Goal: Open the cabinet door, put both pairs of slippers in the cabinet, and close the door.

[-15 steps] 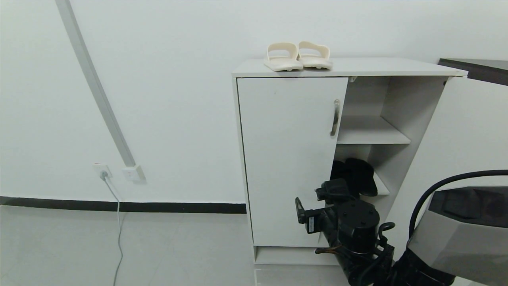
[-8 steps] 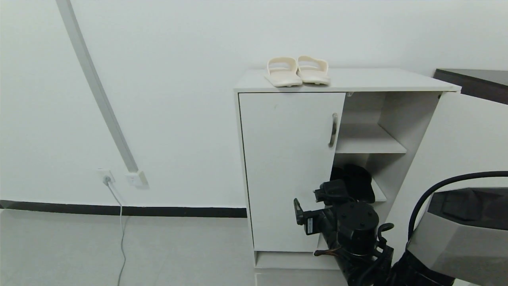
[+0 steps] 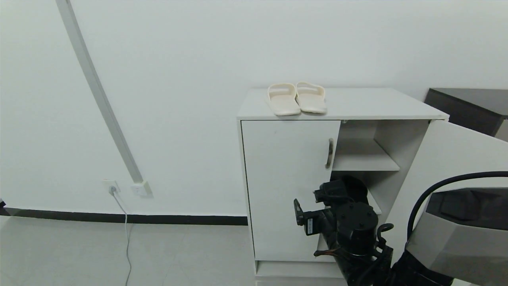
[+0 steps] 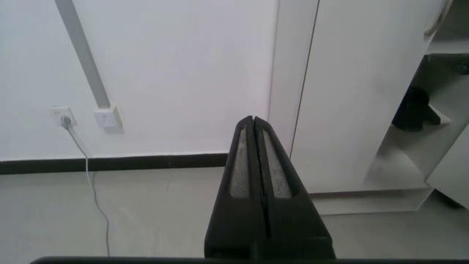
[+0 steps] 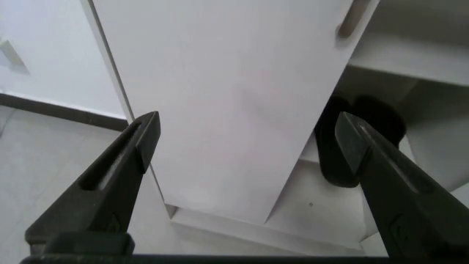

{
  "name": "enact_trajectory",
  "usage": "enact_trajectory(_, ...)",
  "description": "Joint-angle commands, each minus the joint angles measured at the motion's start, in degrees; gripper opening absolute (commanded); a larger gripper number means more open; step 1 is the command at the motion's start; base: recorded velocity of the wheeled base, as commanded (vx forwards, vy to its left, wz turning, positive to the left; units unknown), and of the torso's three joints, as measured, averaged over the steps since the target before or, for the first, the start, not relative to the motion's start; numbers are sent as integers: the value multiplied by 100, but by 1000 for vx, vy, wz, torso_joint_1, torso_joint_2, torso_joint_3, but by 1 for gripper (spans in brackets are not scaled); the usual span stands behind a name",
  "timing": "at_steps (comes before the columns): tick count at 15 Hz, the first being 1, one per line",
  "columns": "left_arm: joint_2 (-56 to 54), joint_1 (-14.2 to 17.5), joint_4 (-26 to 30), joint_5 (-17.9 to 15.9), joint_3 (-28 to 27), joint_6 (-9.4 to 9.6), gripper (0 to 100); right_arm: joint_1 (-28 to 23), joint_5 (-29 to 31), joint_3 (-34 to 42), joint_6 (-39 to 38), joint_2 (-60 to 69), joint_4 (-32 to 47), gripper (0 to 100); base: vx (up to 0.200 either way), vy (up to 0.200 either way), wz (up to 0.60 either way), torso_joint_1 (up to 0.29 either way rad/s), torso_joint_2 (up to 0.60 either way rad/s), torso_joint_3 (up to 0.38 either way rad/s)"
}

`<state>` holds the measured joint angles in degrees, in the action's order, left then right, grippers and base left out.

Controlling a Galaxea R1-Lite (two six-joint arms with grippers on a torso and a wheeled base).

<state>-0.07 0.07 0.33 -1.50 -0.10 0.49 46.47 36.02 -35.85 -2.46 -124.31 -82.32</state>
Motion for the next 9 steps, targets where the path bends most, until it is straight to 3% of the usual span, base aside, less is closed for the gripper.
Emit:
enact_trajectory(1,7,1,2,1,1,-5,0,2,1,-1,0,-15,-3,100,0,0,0,159,-471,-315)
enact_trajectory(9,7,1,2,1,1,-5,0,11,1,-1,0,-15,-3,100,0,0,0,190,-503,-317)
